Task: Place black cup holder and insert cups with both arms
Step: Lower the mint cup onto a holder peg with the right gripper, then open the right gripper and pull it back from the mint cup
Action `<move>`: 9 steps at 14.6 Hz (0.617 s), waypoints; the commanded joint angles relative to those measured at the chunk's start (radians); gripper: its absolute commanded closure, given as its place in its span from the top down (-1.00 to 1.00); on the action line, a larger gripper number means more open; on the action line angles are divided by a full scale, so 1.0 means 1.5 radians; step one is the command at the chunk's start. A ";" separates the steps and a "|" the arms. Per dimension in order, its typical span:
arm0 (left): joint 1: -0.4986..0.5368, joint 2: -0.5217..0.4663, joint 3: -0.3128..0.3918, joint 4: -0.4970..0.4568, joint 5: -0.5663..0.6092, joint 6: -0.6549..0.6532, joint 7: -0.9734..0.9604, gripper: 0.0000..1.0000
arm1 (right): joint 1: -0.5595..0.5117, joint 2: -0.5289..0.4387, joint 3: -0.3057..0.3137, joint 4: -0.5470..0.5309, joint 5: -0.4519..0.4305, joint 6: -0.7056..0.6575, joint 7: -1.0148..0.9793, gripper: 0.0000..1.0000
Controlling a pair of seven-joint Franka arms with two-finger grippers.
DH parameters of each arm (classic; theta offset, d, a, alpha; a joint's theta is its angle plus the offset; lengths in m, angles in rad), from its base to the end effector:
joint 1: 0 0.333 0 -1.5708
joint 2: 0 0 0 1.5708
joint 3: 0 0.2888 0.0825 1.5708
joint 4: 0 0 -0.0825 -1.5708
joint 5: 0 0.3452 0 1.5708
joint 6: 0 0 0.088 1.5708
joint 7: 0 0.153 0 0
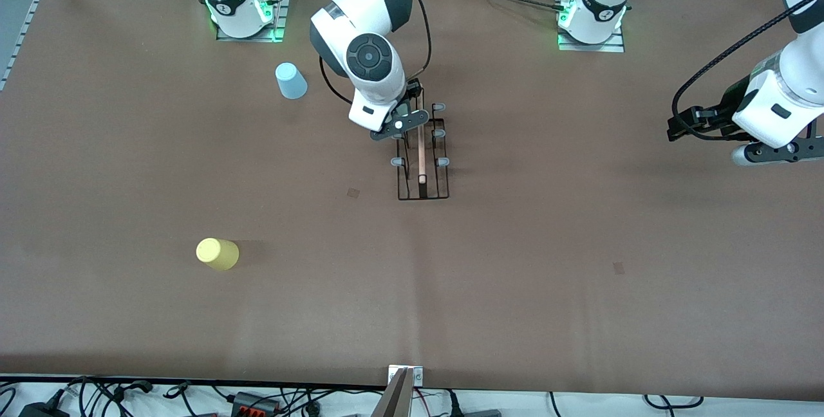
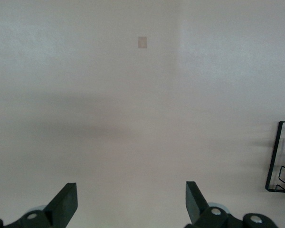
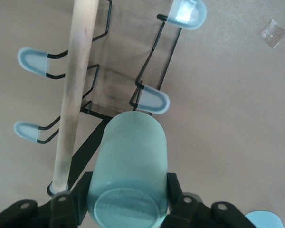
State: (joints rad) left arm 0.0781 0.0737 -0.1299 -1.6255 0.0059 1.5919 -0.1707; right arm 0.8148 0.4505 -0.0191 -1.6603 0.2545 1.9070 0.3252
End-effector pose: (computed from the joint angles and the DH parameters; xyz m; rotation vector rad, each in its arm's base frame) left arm 0.5269 -0.0247 0.4913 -3.1235 -0.1850 0.1667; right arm 0.3955 0.4463 0.2857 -2.9794 -0.5462 0.4417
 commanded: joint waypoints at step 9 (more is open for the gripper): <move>0.006 -0.013 -0.005 -0.008 0.006 -0.004 0.010 1.00 | 0.011 0.014 -0.008 0.009 0.006 0.023 0.019 1.00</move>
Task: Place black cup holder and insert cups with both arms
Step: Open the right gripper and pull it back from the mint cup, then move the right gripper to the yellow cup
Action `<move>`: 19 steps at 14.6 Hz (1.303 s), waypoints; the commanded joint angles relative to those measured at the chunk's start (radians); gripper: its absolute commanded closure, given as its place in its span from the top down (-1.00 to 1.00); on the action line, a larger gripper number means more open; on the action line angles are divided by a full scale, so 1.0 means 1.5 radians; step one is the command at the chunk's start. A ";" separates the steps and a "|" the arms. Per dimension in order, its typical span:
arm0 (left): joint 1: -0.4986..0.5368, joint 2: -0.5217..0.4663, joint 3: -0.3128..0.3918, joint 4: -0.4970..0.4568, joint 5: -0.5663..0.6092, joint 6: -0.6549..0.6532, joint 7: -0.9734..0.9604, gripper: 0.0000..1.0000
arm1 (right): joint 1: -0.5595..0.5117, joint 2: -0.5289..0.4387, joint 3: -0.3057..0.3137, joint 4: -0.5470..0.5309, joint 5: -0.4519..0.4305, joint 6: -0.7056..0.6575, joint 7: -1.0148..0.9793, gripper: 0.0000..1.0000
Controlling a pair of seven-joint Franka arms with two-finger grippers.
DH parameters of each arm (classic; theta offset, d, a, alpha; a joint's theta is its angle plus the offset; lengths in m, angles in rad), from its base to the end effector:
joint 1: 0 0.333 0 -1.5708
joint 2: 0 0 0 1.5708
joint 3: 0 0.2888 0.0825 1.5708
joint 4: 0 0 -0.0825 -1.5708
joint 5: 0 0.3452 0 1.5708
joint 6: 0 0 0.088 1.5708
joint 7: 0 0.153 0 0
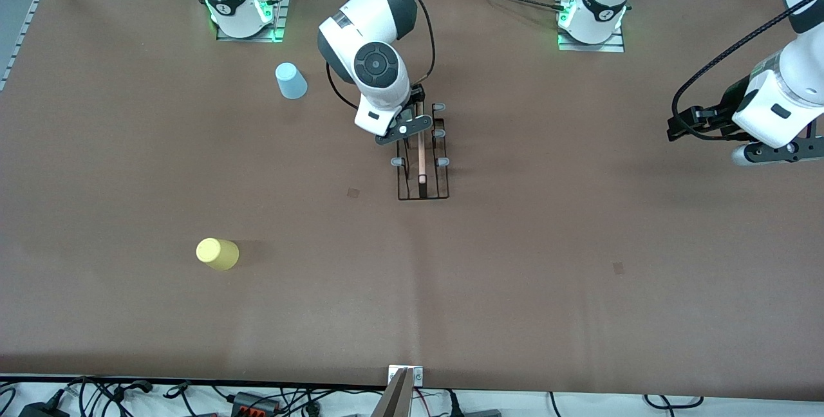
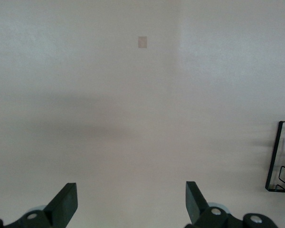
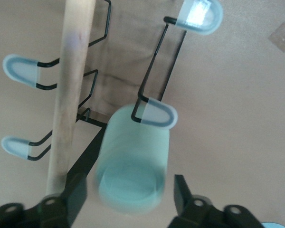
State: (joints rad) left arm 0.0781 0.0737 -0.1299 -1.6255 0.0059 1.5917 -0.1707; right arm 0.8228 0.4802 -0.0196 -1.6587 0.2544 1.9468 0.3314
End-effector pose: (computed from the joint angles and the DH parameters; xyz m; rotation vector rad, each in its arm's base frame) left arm 0.5269 -0.0247 0.4913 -3.1234 -0.1850 0.1670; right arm 0.3968 0.4522 0.2706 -2.9832 -0.5375 0.4237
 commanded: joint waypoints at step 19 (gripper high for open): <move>0.006 -0.014 -0.005 -0.007 0.006 -0.014 0.010 1.00 | -0.215 0.015 -0.227 0.151 -0.083 -0.092 -0.040 1.00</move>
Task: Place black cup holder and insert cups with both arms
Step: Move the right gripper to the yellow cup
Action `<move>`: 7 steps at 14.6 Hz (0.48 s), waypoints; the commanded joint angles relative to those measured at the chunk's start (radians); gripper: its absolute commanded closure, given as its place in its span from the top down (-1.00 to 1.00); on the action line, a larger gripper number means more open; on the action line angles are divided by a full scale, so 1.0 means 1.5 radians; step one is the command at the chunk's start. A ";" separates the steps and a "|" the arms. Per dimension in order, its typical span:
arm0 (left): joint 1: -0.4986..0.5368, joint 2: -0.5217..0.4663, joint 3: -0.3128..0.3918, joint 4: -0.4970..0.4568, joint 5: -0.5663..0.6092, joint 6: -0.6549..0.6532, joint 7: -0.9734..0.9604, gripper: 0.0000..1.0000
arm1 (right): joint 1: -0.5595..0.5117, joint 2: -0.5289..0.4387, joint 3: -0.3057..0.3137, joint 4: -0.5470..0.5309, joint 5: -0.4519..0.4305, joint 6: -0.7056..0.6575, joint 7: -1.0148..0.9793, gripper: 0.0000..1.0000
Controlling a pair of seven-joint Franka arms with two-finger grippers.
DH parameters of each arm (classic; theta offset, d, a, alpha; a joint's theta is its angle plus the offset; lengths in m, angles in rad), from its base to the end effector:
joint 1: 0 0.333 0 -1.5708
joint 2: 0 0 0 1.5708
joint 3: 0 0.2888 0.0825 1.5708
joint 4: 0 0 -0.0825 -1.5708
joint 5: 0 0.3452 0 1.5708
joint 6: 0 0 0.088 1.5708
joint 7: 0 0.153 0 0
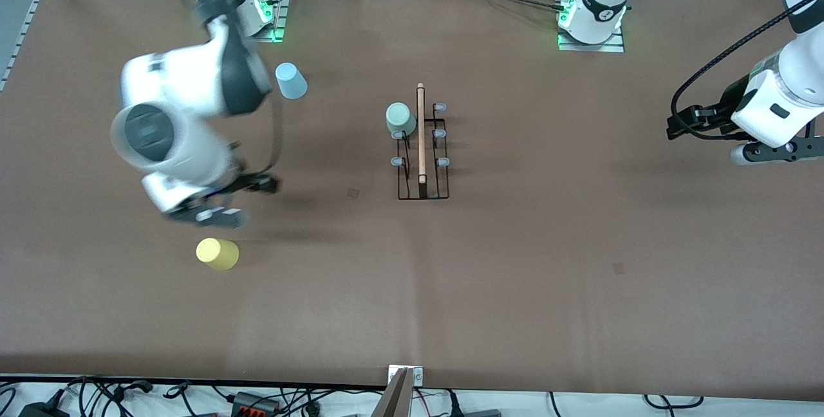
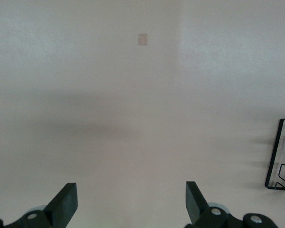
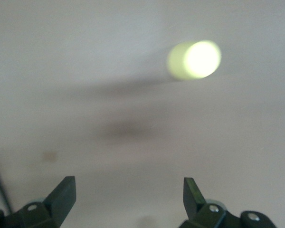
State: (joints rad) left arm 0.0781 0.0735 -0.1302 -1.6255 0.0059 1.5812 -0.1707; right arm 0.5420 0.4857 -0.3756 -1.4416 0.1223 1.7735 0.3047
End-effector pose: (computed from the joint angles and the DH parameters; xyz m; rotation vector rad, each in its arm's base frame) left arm 0.5251 -0.0248 0.4907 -3.1214 -0.1843 0.1829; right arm 0.6059 0.1481 0.3580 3.0473 -0.2150 -0.1585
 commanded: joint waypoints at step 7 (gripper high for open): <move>0.006 -0.014 -0.006 -0.008 0.006 -0.007 0.010 1.00 | -0.073 0.089 0.010 0.006 0.005 0.172 -0.059 1.00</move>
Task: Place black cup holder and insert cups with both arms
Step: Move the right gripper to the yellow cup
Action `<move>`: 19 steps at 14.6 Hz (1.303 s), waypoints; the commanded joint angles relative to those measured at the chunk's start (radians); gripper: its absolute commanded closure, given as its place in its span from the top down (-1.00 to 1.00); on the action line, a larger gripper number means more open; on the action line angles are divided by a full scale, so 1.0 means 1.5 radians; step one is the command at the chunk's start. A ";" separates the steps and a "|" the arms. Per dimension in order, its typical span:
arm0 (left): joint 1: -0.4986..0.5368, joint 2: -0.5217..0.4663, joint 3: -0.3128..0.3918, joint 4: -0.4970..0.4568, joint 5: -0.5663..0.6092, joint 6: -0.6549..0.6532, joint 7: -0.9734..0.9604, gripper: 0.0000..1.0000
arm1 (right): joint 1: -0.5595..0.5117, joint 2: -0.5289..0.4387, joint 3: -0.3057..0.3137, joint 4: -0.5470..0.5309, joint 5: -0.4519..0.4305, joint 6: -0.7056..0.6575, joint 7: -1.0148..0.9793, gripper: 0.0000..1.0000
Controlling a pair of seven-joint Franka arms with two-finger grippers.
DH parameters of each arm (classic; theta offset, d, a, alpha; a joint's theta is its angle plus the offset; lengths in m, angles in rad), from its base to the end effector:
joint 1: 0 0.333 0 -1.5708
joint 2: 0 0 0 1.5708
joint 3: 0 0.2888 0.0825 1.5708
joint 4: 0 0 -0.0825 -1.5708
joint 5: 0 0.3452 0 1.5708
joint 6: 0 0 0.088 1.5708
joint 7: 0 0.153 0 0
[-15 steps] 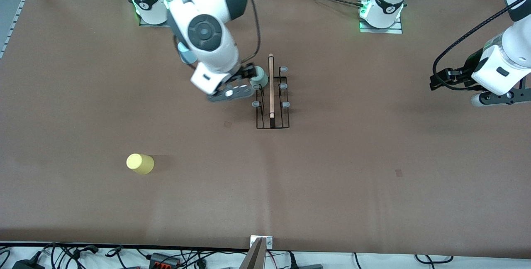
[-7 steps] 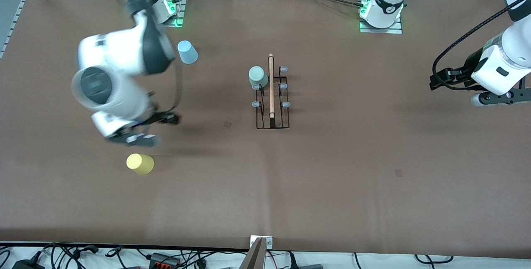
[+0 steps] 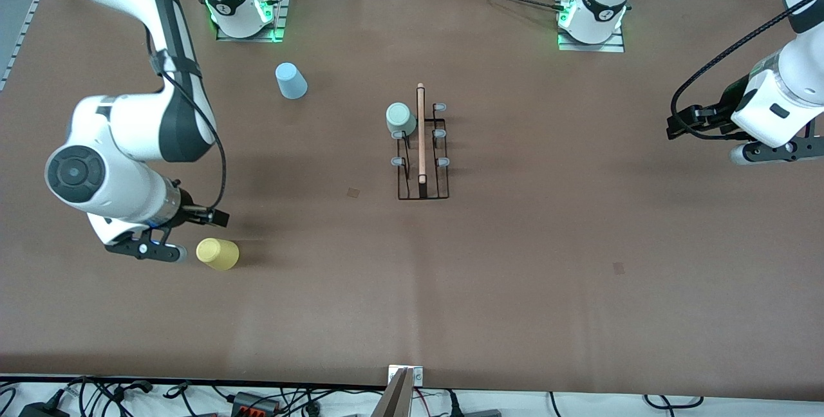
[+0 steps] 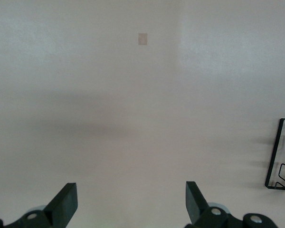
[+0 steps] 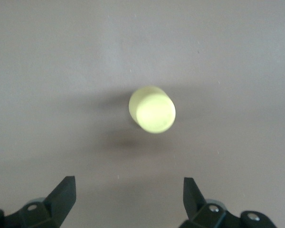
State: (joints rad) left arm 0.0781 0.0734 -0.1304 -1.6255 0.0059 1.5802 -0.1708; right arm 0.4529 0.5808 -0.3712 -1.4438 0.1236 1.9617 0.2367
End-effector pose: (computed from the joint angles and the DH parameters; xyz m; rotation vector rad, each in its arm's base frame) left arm 0.5249 -0.0249 0.4907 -3.1212 -0.1842 0.1843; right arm 0.6458 0.0995 0.3130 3.0429 -0.2289 -0.0142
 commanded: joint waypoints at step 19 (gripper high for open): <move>0.006 -0.014 -0.006 -0.008 0.006 -0.010 0.010 1.00 | -0.103 0.135 0.042 0.020 0.180 0.187 -0.255 1.00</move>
State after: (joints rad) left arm 0.0781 0.0732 -0.1308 -1.6255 0.0059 1.5736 -0.1707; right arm 0.3076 0.7754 -0.3174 -1.4259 0.3785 2.2480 -0.1013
